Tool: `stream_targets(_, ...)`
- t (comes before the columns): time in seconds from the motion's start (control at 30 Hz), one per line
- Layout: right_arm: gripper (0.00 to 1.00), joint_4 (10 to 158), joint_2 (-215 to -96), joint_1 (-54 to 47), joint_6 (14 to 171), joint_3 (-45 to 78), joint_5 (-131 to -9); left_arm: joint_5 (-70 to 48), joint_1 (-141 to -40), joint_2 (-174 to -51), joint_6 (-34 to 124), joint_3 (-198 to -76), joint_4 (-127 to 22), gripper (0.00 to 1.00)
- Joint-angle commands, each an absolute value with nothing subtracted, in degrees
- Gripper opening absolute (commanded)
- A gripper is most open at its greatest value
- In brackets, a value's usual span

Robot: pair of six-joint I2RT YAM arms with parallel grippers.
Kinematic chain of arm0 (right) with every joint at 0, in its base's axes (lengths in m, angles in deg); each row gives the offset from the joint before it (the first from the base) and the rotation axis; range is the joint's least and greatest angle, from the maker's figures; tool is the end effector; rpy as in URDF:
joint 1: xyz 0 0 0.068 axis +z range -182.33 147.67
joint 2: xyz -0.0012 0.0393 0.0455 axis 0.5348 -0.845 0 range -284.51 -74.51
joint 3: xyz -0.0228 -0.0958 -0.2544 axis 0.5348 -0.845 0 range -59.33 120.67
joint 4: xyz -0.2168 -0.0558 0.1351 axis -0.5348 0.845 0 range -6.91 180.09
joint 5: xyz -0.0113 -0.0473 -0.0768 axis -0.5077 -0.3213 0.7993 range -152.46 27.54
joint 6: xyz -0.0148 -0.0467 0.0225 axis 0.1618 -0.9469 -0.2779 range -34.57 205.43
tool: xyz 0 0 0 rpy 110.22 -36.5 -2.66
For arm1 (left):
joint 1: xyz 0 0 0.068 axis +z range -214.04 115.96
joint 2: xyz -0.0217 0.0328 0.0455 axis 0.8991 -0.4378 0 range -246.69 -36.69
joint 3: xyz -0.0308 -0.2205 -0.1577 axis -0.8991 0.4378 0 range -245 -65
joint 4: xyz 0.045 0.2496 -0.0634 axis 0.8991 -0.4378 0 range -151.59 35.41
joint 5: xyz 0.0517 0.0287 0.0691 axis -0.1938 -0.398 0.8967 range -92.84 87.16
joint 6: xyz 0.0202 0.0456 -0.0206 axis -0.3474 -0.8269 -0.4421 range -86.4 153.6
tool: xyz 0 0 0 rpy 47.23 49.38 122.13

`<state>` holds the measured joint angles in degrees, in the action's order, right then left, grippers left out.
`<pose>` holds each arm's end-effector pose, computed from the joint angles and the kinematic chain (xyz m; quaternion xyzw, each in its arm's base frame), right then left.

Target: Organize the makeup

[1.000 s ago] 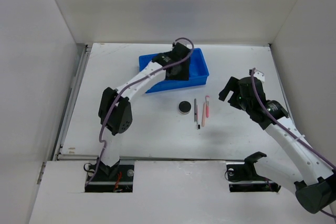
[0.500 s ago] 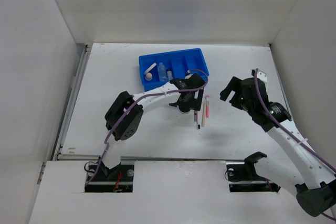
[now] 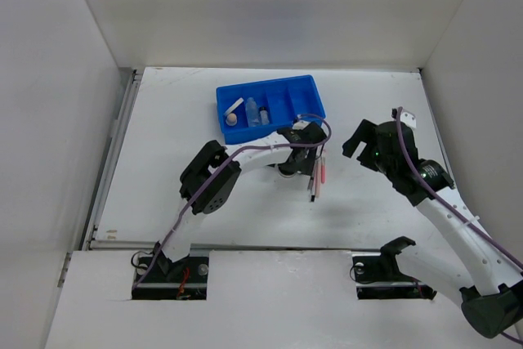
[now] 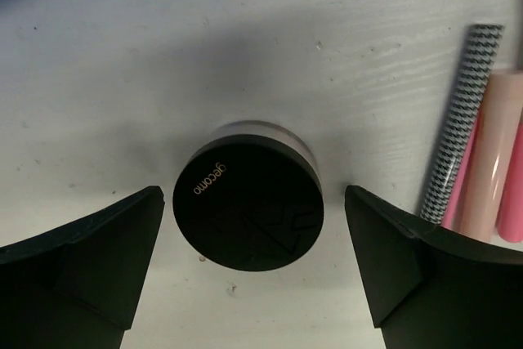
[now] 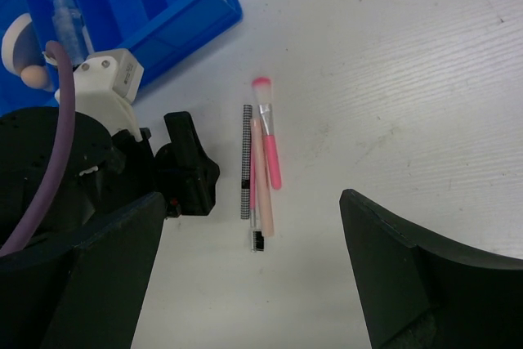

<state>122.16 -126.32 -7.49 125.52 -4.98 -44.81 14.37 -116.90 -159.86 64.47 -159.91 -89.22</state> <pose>0.1729 0.0681 0.3276 0.1855 0.8656 0.1231 0.4486 0.2848 -0.3587 0.1751 0.1489 0.9502 -0.0463 0.2697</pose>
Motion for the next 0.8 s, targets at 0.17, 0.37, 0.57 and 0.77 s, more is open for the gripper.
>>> stream_targets(0.17,0.94,122.2,-125.9,-7.5,125.3,-5.0,-44.2,14.9,-113.5,-159.3,65.8,-160.4,-88.0,0.81)
stream_targets(0.37,0.94,121.7,-126.5,-7.5,125.3,-5.0,-44.2,14.3,-113.5,-159.3,65.8,-161.1,-89.4,0.63)
stream_targets(0.57,0.94,121.1,-127.6,-7.5,125.3,-5.0,-44.7,14.9,-113.5,-157.4,66.4,-161.1,-92.4,0.55)
stream_targets(0.77,0.94,120.6,-127.6,-7.5,125.3,-5.0,-45.2,14.4,-114.0,-156.9,67.0,-160.5,-92.4,0.82)
